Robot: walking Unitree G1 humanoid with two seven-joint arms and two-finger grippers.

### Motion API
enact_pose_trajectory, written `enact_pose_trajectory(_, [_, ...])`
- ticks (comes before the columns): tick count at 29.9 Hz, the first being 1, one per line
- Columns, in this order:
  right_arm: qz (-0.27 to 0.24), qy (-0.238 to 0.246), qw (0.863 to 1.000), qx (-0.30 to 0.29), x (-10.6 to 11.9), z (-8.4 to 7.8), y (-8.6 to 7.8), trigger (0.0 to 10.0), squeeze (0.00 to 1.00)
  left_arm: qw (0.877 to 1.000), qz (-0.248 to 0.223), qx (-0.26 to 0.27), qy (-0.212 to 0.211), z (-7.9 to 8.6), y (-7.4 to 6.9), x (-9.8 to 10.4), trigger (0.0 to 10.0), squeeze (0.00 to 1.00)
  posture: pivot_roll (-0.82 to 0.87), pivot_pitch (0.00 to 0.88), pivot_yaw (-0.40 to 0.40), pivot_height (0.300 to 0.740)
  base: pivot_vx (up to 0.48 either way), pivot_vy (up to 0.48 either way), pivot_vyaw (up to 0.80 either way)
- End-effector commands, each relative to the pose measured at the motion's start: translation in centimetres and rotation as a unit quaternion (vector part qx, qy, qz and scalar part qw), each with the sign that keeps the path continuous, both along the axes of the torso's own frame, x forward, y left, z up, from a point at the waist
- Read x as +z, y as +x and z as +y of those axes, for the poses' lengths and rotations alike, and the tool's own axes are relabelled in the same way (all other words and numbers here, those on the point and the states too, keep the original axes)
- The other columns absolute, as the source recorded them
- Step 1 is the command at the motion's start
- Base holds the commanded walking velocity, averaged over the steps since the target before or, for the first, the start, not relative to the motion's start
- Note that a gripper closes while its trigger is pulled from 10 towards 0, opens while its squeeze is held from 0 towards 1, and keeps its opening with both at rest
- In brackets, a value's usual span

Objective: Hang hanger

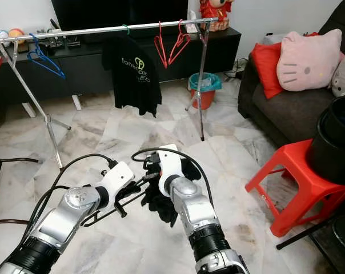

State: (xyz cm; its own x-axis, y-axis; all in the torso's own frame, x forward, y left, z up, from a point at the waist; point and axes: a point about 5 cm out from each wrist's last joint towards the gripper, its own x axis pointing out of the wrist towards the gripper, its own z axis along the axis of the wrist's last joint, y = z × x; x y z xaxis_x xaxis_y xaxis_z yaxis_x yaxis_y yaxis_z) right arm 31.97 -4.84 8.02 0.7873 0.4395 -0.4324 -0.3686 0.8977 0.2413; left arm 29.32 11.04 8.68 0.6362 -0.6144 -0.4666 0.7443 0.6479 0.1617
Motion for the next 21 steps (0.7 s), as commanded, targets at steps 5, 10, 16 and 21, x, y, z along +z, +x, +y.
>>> enact_pose_trajectory(5, [0.029,0.081,0.996,-0.027,0.4,1.2,-0.1,10.0,0.0,0.993,-0.009,-0.105,-0.044,-2.2,-1.4,2.1,10.0,0.0,0.05,0.0,-0.023,0.74,0.0,0.0,0.0])
enact_pose_trajectory(10, [-0.004,0.061,0.995,-0.074,1.3,-0.2,1.1,10.0,0.0,0.996,0.0,-0.086,0.017,-1.2,-1.3,0.7,10.0,0.0,0.05,0.0,-0.024,0.74,0.0,0.0,0.0])
enact_pose_trajectory(16, [-0.017,0.042,0.993,-0.111,1.3,-1.5,1.6,10.0,0.0,0.999,-0.007,-0.046,0.025,-0.3,-0.4,1.1,10.0,0.0,0.05,0.0,-0.025,0.74,0.0,0.0,0.0])
enact_pose_trajectory(21, [-0.023,0.029,0.992,-0.122,1.3,-1.9,1.6,10.0,0.0,0.998,-0.001,-0.037,0.045,0.2,-0.4,0.7,10.0,0.0,0.05,0.0,-0.022,0.74,0.0,0.0,0.0])
